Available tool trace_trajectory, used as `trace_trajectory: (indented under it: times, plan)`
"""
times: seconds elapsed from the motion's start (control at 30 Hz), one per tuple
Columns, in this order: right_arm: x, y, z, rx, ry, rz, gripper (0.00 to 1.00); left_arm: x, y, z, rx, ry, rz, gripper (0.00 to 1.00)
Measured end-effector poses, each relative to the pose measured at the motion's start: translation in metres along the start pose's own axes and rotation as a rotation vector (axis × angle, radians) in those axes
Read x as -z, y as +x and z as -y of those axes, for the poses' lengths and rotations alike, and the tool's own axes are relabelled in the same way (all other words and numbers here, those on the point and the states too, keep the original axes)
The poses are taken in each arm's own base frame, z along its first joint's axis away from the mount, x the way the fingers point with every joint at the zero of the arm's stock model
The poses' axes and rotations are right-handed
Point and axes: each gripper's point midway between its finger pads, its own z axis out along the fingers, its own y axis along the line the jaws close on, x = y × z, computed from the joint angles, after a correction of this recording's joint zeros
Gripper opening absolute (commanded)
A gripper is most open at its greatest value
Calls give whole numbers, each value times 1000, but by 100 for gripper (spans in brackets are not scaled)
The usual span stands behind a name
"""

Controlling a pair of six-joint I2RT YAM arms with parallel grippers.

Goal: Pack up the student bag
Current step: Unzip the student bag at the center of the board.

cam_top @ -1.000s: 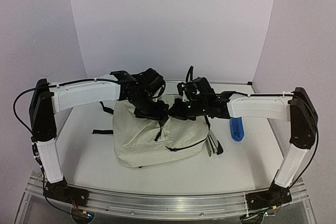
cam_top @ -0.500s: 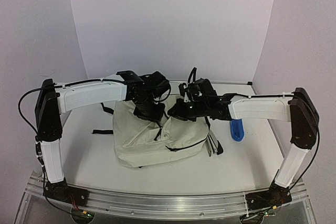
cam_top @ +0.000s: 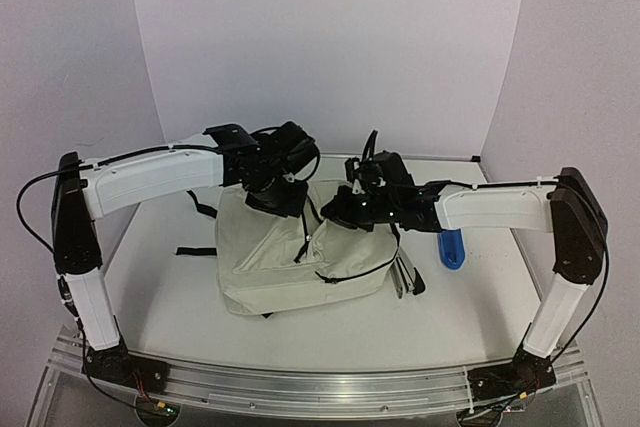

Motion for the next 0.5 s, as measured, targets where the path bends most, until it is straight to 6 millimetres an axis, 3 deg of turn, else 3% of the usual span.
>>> trace_trajectory:
  times: [0.17, 0.37, 0.43, 0.5]
  plan:
    - [-3, -5, -1, -40, -12, 27, 0, 29, -10, -12, 25, 7, 69, 0]
    - [-11, -4, -1, -56, -25, 32, 0, 29, -10, -14, 31, 6, 78, 0]
    - [-13, -4, -1, -56, -30, 32, 0, 29, -11, -12, 34, 16, 81, 10]
    - [-13, -4, -2, -56, -32, 31, 0, 29, -12, -11, 37, 27, 85, 41]
